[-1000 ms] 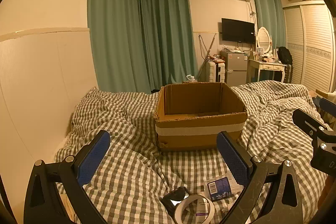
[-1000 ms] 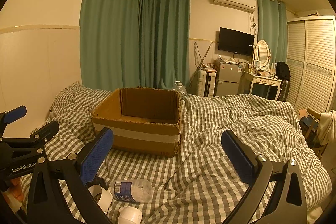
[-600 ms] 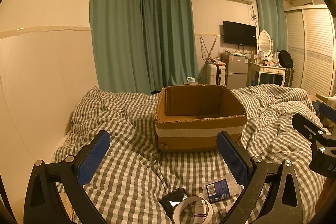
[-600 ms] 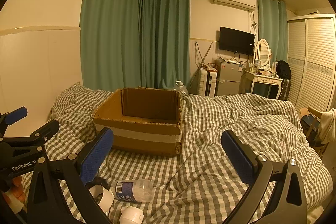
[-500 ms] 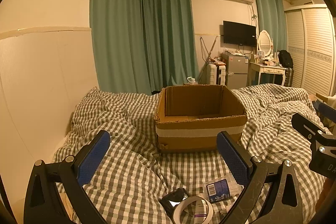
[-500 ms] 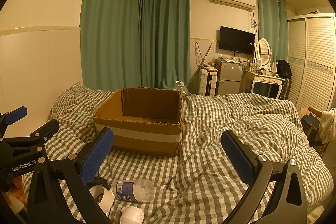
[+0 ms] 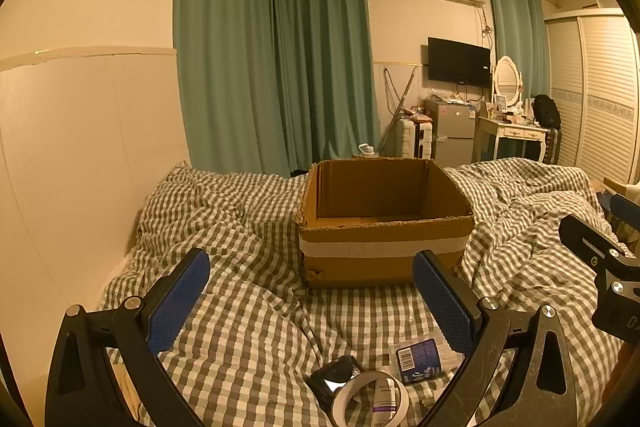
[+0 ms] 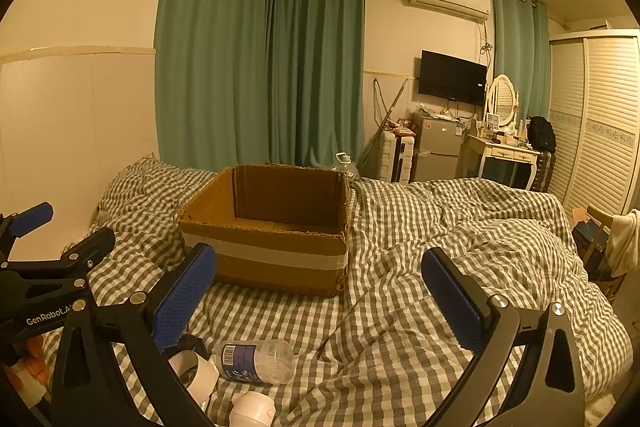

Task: Organize objects
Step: 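Move both tools toward the items lying in front of the box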

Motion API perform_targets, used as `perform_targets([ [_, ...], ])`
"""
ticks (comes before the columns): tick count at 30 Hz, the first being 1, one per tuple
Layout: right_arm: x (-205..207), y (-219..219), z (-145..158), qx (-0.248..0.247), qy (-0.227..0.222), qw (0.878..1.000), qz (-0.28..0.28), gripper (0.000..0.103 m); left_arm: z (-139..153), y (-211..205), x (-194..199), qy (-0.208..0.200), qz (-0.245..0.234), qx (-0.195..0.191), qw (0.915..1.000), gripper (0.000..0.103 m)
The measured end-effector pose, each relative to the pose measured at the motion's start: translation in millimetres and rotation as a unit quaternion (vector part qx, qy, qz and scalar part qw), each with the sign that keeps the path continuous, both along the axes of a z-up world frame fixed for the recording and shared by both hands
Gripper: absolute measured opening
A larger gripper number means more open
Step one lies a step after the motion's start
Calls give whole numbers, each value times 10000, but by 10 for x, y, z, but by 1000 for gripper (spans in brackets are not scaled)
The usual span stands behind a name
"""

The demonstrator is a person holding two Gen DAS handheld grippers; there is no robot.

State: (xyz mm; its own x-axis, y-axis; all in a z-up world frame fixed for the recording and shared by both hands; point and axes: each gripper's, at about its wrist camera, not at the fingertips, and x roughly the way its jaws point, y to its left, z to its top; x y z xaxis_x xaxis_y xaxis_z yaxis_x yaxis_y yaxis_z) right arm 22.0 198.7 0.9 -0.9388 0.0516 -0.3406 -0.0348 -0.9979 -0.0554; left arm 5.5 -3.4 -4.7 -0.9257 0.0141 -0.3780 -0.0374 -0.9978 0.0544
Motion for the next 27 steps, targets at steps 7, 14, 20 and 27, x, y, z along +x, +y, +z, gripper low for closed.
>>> perform_targets([
  [7, 6, 6, -3, -19, -18, 10000, 11, 103, 2, -19, -1, 1, 2, 6, 10000, 103],
  [14, 19, -12, 6, 60, -34, 10000, -8, 102, -6, -29, 5, -55, -4, 8, 10000, 103],
  [20, 31, -43, 6, 76, -34, 10000, 37, 102, 11, -23, 16, -35, -36, 20, 10000, 103],
  [27, 53, -19, 22, -9, -44, 10000, 51, 102, 16, -1, 29, -28, -94, 37, 9999, 103],
])
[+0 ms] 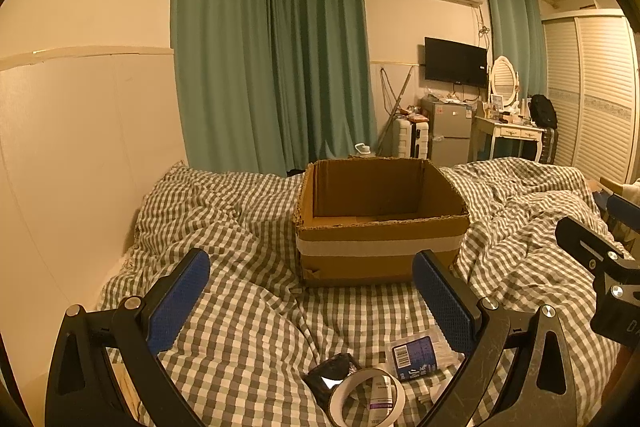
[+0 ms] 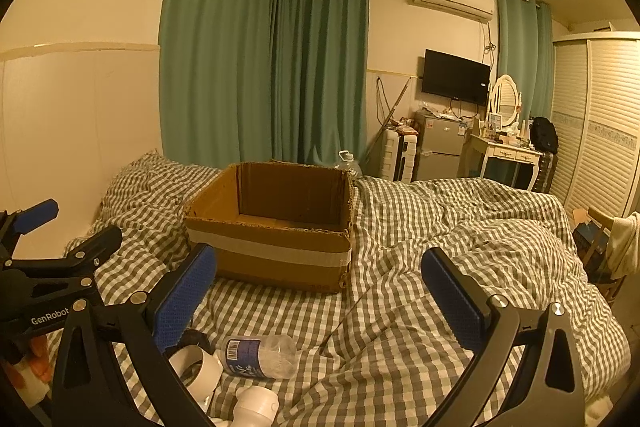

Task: Organize objects
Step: 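Move both tools toward the items lying in front of the box, then grasp the tape roll with the left tool while the right tool grasps the white cup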

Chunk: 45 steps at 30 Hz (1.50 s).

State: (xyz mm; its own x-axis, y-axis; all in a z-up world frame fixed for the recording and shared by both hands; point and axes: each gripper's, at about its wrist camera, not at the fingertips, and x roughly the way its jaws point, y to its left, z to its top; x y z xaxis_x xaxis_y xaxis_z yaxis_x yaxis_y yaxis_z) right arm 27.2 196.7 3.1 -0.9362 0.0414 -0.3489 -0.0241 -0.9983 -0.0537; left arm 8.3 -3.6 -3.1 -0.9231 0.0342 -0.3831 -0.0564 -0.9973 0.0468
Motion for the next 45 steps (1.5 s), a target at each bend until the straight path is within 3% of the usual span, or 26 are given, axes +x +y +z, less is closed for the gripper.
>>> perform_targets([
  [6, 19, -15, 5, 68, -57, 10000, 23, 102, -41, 13, -34, -109, -161, 11, 9998, 103],
  [11, -43, 45, -165, 88, -408, 9991, -10, 102, -302, 26, -180, -662, -286, -62, 9974, 103],
  [17, -240, 65, -611, -16, -1304, 9914, 118, 102, -839, 176, -391, -1556, -460, -560, 9852, 103],
  [20, -352, 14, -933, -65, -1905, 9814, 230, 102, -1136, 200, -485, -2007, -461, -728, 9758, 103],
  [26, -457, -231, -1564, -28, -2947, 9531, 688, 90, -1446, 101, -545, -2586, -554, -544, 9629, 103],
  [30, -428, -322, -1776, 6, -3283, 9399, 938, 60, -1484, 99, -555, -2702, -612, -457, 9598, 103],
  [31, -423, -308, -1796, -50, -3315, 9381, 998, 50, -1505, 105, -553, -2743, -652, -430, 9585, 103],
  [37, -373, -200, -1642, 75, -3071, 9478, 856, 50, -1530, 162, -556, -2911, -966, -404, 9509, 103],
  [45, -426, 67, -1374, 49, -2762, 9598, 489, 50, -1800, 365, -609, -3358, -1447, -313, 9302, 103],
])
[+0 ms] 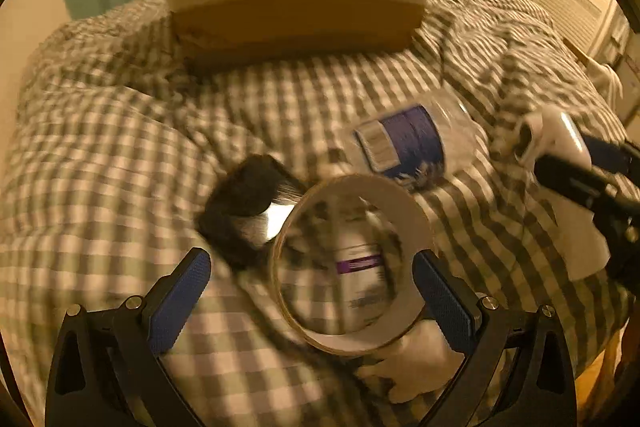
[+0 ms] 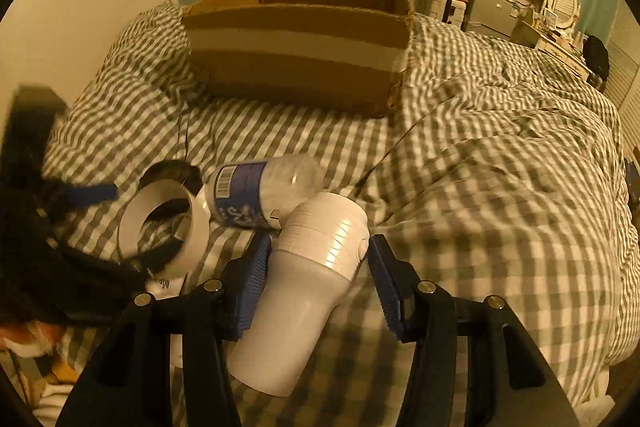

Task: Organize objects
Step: 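Grasp the tape roll with the left tool while the right tool grasps the white cup, then carry tape roll and white cup into the box and open both tools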

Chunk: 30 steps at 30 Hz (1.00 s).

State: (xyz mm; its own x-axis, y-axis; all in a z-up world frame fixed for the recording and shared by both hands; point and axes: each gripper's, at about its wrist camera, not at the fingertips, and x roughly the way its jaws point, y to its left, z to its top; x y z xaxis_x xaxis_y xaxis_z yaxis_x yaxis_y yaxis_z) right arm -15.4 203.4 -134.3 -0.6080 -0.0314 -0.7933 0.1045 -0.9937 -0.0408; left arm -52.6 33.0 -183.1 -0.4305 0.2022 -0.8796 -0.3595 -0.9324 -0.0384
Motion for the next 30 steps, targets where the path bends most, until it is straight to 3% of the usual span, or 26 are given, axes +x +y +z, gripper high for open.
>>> perform_targets([
  [1, 1, 7, -1, -15, 2, 10000, -3, 50, -27, 17, -13, -41, 6, 22, 10000, 101],
  [4, -4, 3, -16, -40, -17, 10000, 28, 50, -52, 41, -7, -49, -33, 11, 10000, 79],
  [6, 0, -8, -22, -32, -25, 10000, 49, 50, -49, 36, -2, -72, -66, 67, 9999, 49],
  [9, 21, -52, -28, -31, -10, 10000, 80, 50, -25, -3, -5, -25, -12, 85, 10000, 30],
  [11, 35, -48, -15, -32, 8, 9999, 98, 50, 34, -37, -1, 72, 22, 101, 9999, 23],
  [15, 48, -63, 23, -37, 49, 9999, 124, 50, 184, -104, 21, 317, 81, 177, 9993, 12],
  [24, 45, -76, 117, -75, 166, 9997, 154, 50, 517, -180, 35, 701, 59, 282, 9971, 11],
  [30, -18, -70, 369, -217, 402, 9986, 247, 50, 855, -243, -120, 894, 21, 547, 9945, 11],
])
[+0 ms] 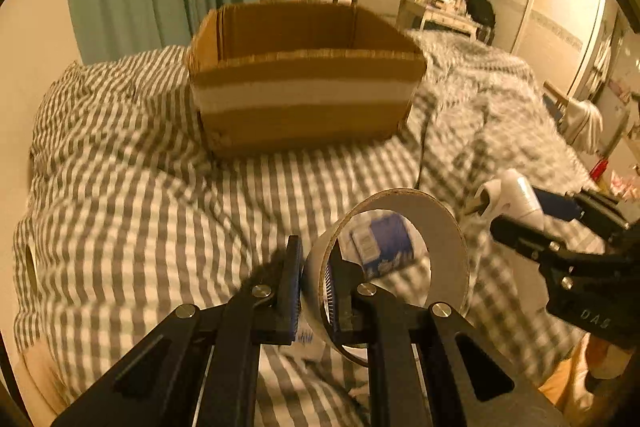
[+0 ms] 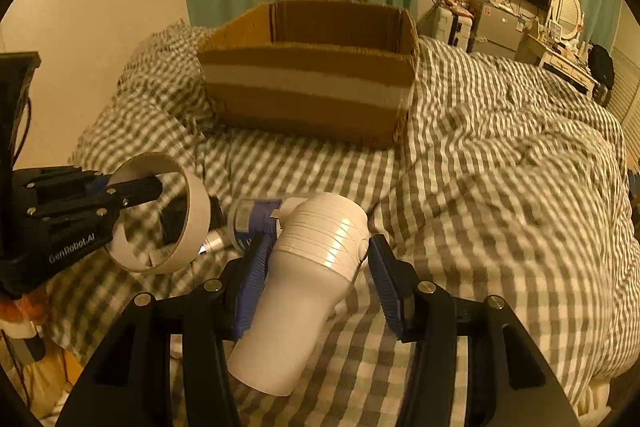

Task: Organize objects
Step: 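Carry tape roll and white cup into the box and open both tools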

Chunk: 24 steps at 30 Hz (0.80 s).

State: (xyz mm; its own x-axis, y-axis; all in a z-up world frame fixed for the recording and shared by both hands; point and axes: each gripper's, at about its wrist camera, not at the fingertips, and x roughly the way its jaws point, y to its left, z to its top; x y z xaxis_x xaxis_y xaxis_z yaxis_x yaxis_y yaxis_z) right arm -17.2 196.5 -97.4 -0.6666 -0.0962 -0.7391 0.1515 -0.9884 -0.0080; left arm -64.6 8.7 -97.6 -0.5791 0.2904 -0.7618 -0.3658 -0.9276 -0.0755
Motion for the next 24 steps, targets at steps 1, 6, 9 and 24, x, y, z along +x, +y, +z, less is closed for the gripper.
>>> perform_targets([
  [1, -25, 6, 55, -27, 41, 10000, 19, 50, 67, -4, -56, 48, 11, 18, 10000, 11],
  [6, -261, 40, 309, -167, 173, 9996, 137, 50, 353, 36, -422, 214, -6, 40, 9998, 11],
  [9, -505, 46, 487, -183, 246, 9993, 219, 50, 525, 103, -661, 386, -10, -94, 9992, 11],
  [24, -2424, 131, 1317, -63, 778, 9968, 185, 50, 1103, 321, -2531, 654, 205, -370, 9970, 11],
])
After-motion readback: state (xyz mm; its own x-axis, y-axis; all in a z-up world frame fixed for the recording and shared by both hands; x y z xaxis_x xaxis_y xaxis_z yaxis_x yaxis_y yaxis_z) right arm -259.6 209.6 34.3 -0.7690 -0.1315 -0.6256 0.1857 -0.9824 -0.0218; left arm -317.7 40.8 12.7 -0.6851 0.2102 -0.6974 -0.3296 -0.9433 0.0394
